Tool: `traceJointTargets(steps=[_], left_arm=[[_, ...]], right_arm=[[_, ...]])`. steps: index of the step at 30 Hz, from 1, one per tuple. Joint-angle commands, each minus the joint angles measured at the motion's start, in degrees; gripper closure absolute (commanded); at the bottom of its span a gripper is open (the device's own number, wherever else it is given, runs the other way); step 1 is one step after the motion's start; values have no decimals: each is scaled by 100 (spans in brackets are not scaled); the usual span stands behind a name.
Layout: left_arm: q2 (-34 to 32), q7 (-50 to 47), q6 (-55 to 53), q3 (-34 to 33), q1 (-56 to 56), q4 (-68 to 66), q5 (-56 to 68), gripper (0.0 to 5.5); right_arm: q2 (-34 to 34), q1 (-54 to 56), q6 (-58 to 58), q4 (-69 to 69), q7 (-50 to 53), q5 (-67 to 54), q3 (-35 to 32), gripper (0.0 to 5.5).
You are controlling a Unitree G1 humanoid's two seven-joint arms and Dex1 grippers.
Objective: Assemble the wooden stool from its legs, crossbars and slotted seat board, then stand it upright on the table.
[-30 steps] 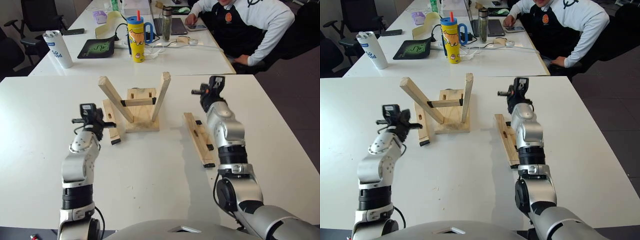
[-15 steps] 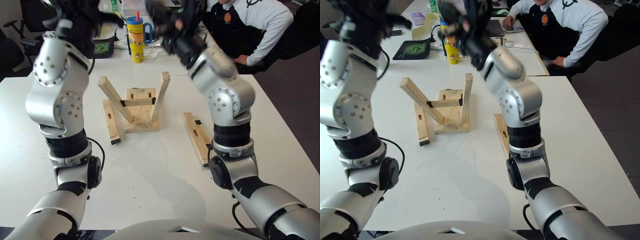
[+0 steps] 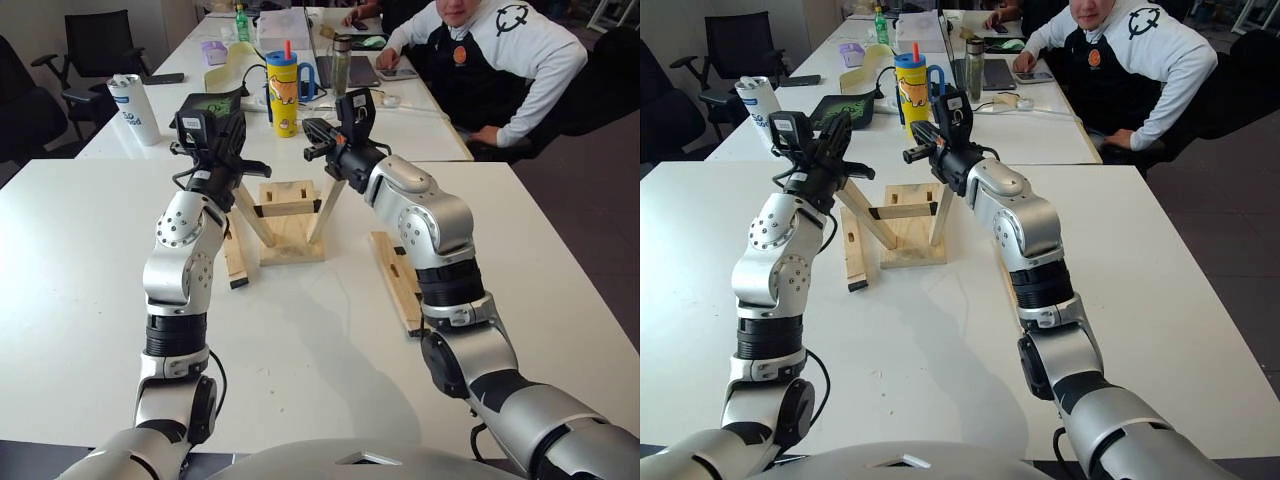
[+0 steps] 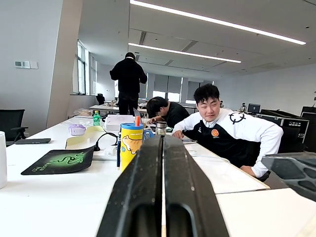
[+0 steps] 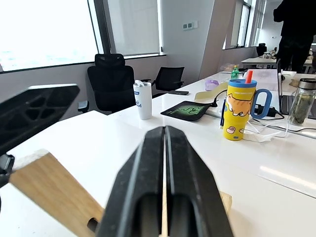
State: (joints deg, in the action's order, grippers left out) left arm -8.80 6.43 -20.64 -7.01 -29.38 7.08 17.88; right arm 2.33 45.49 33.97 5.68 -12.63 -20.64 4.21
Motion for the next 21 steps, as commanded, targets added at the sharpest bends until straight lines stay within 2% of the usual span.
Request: traceJointTargets(steps=[1, 4, 8, 10, 13, 18, 21], left_arm=[[37, -300, 258, -465, -208, -255, 36, 548], [-44, -316, 542, -607, -290, -37, 16, 548], [-160, -337, 546, -798, 2, -7, -8, 548], [-205, -373, 543, -901, 310, 13, -73, 548], [-154, -568, 440, -1231, 631, 75, 87, 548], [-136, -554, 348, -1286, 1014, 105, 114, 548], [-76, -581, 198, -1313, 1154, 44, 202, 548]], right_arm=[[-332, -150, -576, -157, 286, -118, -531, 550], [-496, 81, -1239, -371, 443, -315, -1039, 550], [-207, 321, -1635, 250, 608, -47, -1315, 550], [194, 256, -1742, 981, 383, 435, -1038, 550], [867, 59, -2097, 1694, -570, 1322, -88, 550], [1190, 477, -3018, 3058, -1593, 1476, -23, 550], [1162, 634, -3500, 3548, -2406, 1421, 86, 550]])
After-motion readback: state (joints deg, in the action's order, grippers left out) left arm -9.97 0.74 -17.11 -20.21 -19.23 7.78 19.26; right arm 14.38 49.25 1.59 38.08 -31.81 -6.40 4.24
